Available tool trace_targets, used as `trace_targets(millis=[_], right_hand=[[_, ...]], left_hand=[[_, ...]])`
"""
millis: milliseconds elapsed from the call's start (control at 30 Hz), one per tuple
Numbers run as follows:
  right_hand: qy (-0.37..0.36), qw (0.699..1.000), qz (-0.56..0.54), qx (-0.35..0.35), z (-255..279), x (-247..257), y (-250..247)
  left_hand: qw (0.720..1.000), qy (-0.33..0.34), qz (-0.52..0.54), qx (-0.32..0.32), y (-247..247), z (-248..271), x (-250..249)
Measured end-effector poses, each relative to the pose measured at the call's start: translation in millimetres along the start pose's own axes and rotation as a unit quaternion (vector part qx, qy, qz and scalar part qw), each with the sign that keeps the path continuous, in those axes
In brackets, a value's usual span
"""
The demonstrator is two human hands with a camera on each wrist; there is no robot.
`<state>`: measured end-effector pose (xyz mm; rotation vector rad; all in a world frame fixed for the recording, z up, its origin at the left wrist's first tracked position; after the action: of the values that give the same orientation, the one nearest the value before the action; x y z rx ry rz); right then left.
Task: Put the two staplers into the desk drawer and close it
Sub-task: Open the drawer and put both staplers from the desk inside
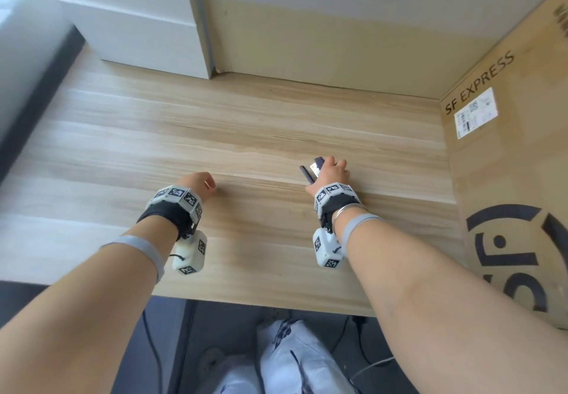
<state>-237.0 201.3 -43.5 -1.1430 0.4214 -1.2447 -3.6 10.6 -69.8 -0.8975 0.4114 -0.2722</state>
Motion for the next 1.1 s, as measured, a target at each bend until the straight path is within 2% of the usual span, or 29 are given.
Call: trace_targets(millis=[133, 300, 533, 700, 867, 1000, 1100], right_hand=[[-0.049, 0.997, -0.032, 0.047, 29.2, 46.5, 23.2], [-0.112, 0.989, -0.037, 0.087, 83.8, 109.0, 55.5], [-0.172, 0.969, -0.087, 0.156, 168.8, 181.8, 122.3], [-0.226, 0.948, -0.085, 0.209, 231.4, 224.7, 182.3], [-0.256, 0.925, -0.066, 0.274, 286.8, 246.3, 253.7], [-0.259, 0.904, -0.053, 0.336, 320.5, 242.5, 312.6], [-0.222, 0.909, -0.052, 0.350, 327.1, 226.1, 353.3]], left_hand=[[1.000, -0.007, 0.016, -0.007, -5.7, 14.6, 23.5], [0.999, -0.027, 0.028, -0.034, -14.0, 40.6, 76.1], [0.992, -0.082, 0.059, -0.072, -11.3, 91.7, 184.0], [0.985, -0.134, 0.083, -0.073, 11.2, 131.6, 266.9], [0.970, -0.191, 0.092, -0.119, 31.2, 167.9, 337.4], [0.968, -0.216, 0.098, -0.086, 66.9, 182.0, 377.6], [0.966, -0.230, 0.103, -0.058, 95.0, 184.7, 399.3]])
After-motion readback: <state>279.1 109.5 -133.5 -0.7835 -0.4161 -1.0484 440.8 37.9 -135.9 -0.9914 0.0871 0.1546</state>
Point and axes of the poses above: each hand's wrist, its own z-axis away from the middle knuckle, its own y-axis out of the palm, x = y × z, the point moved 9 cm from there along -z, towards the middle knuckle, and after that the axes turned 7 degrees about -z, right-handed, at the moved point
